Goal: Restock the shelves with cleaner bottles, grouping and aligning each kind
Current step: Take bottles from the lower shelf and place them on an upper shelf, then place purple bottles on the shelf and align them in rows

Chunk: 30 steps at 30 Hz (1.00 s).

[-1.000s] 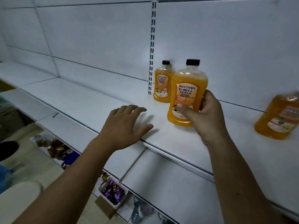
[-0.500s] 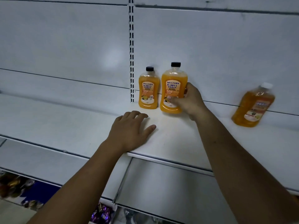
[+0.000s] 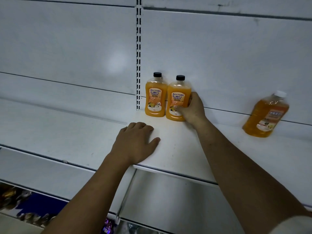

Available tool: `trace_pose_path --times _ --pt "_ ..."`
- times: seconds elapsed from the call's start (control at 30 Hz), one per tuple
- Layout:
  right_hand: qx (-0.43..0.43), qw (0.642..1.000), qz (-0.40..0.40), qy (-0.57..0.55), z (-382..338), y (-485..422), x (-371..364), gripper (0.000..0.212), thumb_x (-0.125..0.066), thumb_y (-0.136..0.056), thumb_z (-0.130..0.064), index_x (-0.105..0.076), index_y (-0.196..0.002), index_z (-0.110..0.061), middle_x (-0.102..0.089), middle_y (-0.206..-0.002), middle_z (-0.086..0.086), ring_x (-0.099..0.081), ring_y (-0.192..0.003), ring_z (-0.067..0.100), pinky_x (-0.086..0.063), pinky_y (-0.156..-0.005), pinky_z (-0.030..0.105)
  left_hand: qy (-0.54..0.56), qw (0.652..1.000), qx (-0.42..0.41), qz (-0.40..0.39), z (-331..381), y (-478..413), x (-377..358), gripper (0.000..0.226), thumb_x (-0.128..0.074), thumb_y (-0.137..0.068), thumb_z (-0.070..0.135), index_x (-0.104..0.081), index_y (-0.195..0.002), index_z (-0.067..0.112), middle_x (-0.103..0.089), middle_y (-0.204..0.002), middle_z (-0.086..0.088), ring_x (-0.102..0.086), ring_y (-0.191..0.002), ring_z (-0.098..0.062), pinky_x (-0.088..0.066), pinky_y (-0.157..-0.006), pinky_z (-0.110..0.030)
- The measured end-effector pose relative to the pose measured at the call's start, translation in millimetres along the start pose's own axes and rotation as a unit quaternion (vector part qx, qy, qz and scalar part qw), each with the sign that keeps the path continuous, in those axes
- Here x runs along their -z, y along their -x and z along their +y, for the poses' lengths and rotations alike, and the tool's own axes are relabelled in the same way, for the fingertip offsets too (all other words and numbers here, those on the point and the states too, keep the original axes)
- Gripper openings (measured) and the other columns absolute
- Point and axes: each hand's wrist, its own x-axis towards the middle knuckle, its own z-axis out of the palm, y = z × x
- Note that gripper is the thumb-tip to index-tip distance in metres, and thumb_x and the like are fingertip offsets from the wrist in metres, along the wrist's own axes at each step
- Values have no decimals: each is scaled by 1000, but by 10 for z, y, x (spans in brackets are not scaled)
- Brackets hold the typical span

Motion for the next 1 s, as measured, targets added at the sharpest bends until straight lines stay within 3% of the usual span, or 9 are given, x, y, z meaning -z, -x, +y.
trace_pose_path --times 0.37,0.57,0.7,0.83,1.0 --pt "21 998 47 38 45 -47 -68 83 -92 -78 -32 -41 -143 -24 -58 -142 4 -63 -125 27 -54 -103 47 15 1000 2 5 5 11 14 63 -39 -99 72 -53 -146 33 -55 -151 9 -49 -138 -18 -43 -113 -43" --pt "0 999 0 50 37 36 31 94 -92 -77 -39 -34 -150 -25 -53 -149 3 -59 -131 28 -53 -104 47 21 1000 6 4 18 19 19 62 -40 -98 72 -56 -143 33 -57 -148 9 -50 -136 -18 -44 -112 -43" --pt "13 992 -5 127 4 256 267 80 -79 -87 -51 -38 -150 -25 -51 -152 6 -57 -132 29 -53 -105 45 32 999 7 12 37 32 45 59 -43 -98 70 -61 -138 30 -62 -141 7 -55 -129 -18 -48 -107 -42" --pt "46 984 -33 167 -41 647 474 57 -73 -93 -49 -51 -141 -26 -61 -140 2 -62 -120 22 -55 -99 39 59 997 3 50 69 104 75 54 -49 -98 69 -66 -132 31 -68 -133 8 -62 -119 -17 -53 -100 -40" --pt "73 978 -49 192 53 1223 698 46 -69 -96 -48 -55 -136 -30 -64 -132 -5 -60 -110 11 -52 -93 29 125 987 -56 85 91 245 182 53 -46 -95 66 -67 -129 32 -70 -129 10 -64 -115 -16 -54 -96 -40"
